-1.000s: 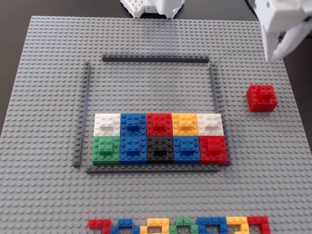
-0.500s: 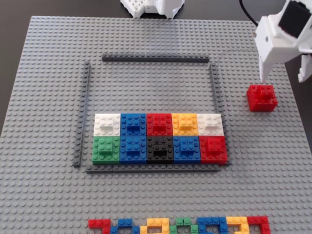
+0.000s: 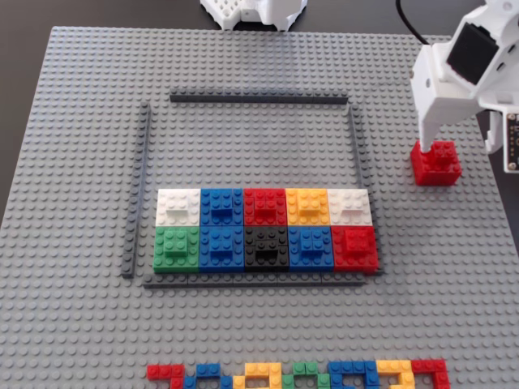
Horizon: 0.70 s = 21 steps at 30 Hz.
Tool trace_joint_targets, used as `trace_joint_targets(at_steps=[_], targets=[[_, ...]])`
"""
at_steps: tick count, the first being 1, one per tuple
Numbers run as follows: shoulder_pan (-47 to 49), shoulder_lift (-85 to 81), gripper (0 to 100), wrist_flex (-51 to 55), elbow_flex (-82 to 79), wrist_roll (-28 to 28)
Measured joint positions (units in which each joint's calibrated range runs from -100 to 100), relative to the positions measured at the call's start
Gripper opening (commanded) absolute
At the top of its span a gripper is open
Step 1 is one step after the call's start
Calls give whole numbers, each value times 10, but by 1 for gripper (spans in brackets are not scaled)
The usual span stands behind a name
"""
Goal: Grab the cube and place it into the grid
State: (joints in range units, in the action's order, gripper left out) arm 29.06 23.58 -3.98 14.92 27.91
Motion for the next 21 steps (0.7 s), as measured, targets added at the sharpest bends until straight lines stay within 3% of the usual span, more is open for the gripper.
trace_joint_targets(at_steps=[21], targets=[[8,20,24,-5,13,-5]])
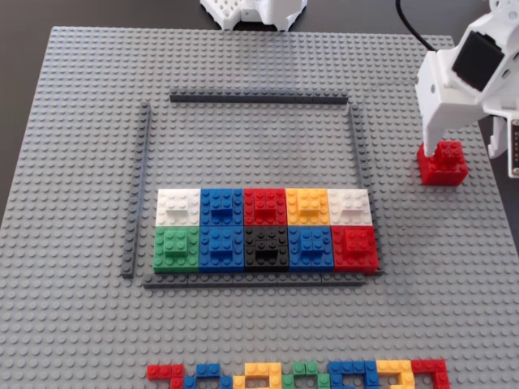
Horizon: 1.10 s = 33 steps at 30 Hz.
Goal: Grab the cube and place it into the grid
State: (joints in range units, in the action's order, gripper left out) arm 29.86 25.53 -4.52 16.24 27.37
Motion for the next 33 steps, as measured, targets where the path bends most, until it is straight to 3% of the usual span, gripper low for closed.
trace_joint_targets(at_steps=[7,33], targets=[[0,0,12,0,6,0],[-4,1,5,25,36,9]])
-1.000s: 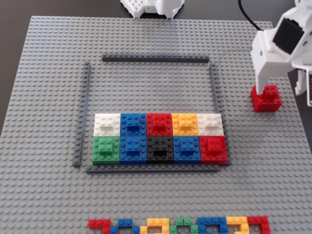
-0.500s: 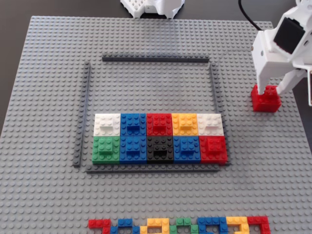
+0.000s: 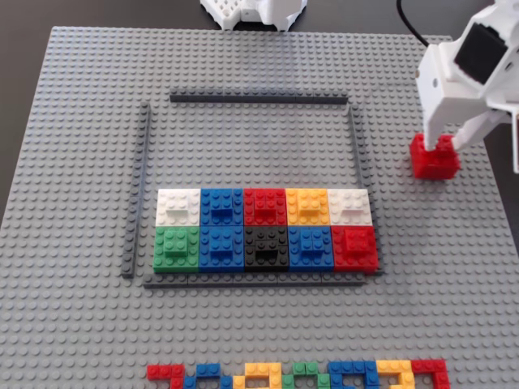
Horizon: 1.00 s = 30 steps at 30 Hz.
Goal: Grab the cube and place it into the grid
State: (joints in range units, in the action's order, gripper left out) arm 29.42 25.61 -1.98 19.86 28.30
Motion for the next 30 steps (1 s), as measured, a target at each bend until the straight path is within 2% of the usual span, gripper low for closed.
trace_joint_targets(at_steps=[12,30], targets=[[-28,-85,5,32,9,31],[-148,-359,6,-32,-303,104]])
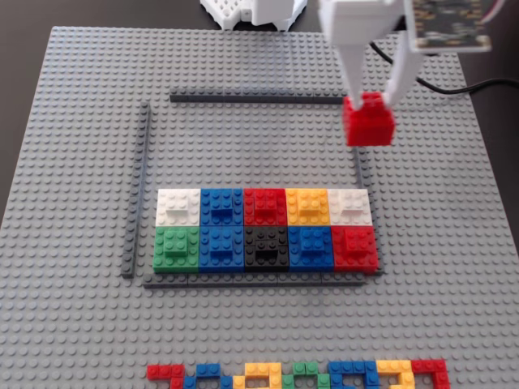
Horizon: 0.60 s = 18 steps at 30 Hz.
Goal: Grab the cube and place it into the grid
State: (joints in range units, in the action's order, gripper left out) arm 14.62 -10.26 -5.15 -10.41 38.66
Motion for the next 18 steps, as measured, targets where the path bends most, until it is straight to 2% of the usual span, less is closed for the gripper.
trace_joint_targets(at_steps=[18], targets=[[-13,-65,5,-87,-201,24]])
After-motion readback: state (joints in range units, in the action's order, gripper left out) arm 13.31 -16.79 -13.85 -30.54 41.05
